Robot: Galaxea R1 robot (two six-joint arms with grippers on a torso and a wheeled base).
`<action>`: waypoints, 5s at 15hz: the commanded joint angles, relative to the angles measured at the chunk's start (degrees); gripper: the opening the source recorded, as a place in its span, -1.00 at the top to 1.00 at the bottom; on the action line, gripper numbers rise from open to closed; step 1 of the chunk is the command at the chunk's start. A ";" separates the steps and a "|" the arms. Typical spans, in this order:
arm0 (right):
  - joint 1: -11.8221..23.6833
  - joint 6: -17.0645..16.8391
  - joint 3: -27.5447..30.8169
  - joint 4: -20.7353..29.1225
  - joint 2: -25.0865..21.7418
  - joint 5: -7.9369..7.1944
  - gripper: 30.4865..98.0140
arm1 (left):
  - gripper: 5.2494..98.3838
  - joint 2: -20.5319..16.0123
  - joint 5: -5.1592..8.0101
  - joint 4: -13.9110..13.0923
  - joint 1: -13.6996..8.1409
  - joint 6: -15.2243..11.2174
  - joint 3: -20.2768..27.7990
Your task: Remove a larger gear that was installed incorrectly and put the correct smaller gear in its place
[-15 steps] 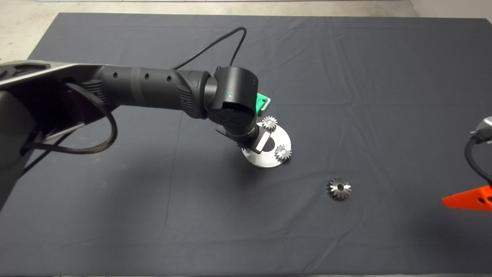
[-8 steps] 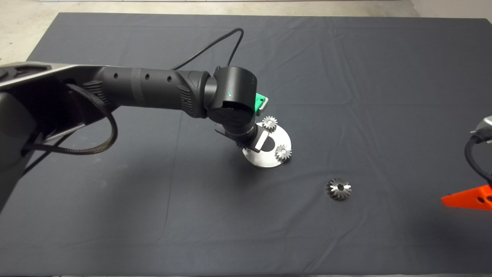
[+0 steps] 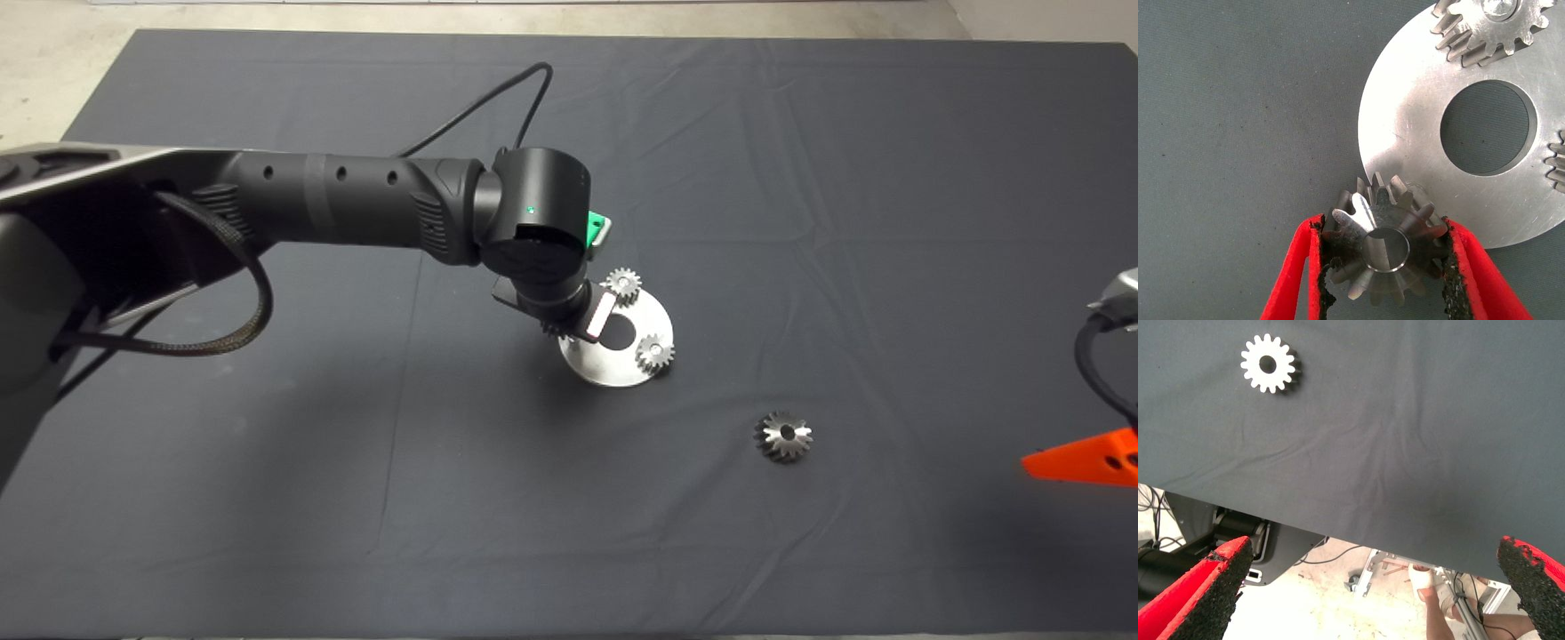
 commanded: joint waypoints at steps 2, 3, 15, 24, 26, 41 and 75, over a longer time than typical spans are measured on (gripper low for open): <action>0.89 -0.17 0.16 2.10 -0.03 -1.94 -0.97 | 0.45 -0.03 1.49 -0.34 -0.97 -2.54 0.14; 0.89 -0.17 0.16 2.10 -0.03 -1.85 -0.97 | 0.45 -0.05 1.49 -0.34 -0.97 -3.94 0.32; 0.89 -0.17 0.25 2.10 0.24 -1.76 -0.97 | 0.45 -0.22 0.79 -0.17 0.79 -6.40 -0.21; 0.89 -0.17 0.25 2.10 -0.03 -1.76 -0.97 | 0.45 0.92 0.60 -0.17 0.87 -6.40 -1.53; 0.89 -0.17 0.25 2.10 -0.03 -1.76 -0.97 | 0.45 1.18 -0.52 -0.17 0.87 -6.48 -1.53; 0.89 -0.17 0.25 2.19 -0.11 -1.76 -0.97 | 0.45 0.83 -1.32 -0.26 0.43 -10.88 1.55; 0.89 -0.17 0.25 2.10 -0.22 -1.76 -0.97 | 0.47 1.01 -0.53 5.55 1.84 -10.81 1.55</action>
